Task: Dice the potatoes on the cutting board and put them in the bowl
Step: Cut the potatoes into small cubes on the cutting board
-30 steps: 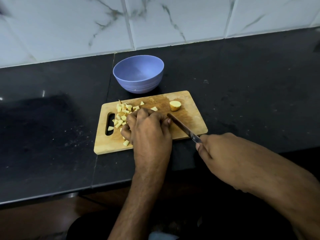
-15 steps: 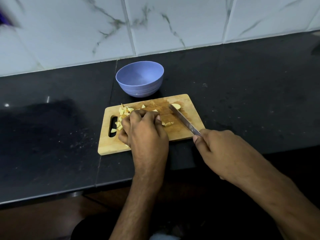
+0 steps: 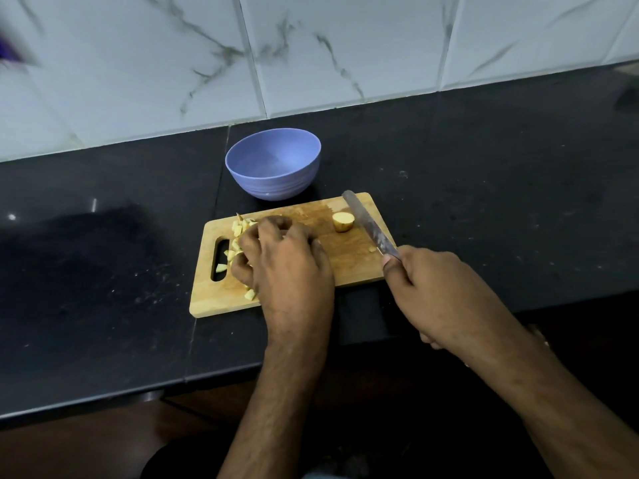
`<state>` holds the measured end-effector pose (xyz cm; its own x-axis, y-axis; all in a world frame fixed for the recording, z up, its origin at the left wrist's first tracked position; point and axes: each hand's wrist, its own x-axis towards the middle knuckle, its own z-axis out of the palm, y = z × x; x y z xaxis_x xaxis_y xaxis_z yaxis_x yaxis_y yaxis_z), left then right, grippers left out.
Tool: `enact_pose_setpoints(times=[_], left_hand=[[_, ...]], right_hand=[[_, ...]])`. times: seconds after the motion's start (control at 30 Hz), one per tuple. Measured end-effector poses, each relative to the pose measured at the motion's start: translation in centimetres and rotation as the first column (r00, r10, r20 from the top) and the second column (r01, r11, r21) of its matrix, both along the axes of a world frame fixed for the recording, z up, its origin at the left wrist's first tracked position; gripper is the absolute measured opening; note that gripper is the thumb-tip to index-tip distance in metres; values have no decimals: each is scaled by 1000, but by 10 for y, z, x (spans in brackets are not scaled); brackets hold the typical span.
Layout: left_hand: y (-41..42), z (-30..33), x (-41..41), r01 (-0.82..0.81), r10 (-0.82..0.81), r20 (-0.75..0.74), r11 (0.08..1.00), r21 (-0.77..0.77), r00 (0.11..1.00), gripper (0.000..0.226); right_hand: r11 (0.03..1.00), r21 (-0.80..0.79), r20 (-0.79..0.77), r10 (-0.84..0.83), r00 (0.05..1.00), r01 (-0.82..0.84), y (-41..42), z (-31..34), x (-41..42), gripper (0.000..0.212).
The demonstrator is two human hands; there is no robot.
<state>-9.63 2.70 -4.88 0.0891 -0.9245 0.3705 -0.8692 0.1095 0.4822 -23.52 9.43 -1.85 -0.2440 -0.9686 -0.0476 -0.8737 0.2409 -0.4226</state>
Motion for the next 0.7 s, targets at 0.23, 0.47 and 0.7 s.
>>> enact_pose_setpoints(times=[0.23,0.47,0.7], left_hand=[[3,2,-4,65,-71,-36,988,-142,997,15],[6,5,-23,387,-381,152,922,-13,912,23],[3,5,-24,252,-253,66,967,27,965,14]], right_hand=[[998,-37,76,-44,996,47,3,-2,-1,33],[997,-19,124,-67,990,70,1,-3,-2,33],[998,-33,73,-56,996,58,3,-2,-2,35]])
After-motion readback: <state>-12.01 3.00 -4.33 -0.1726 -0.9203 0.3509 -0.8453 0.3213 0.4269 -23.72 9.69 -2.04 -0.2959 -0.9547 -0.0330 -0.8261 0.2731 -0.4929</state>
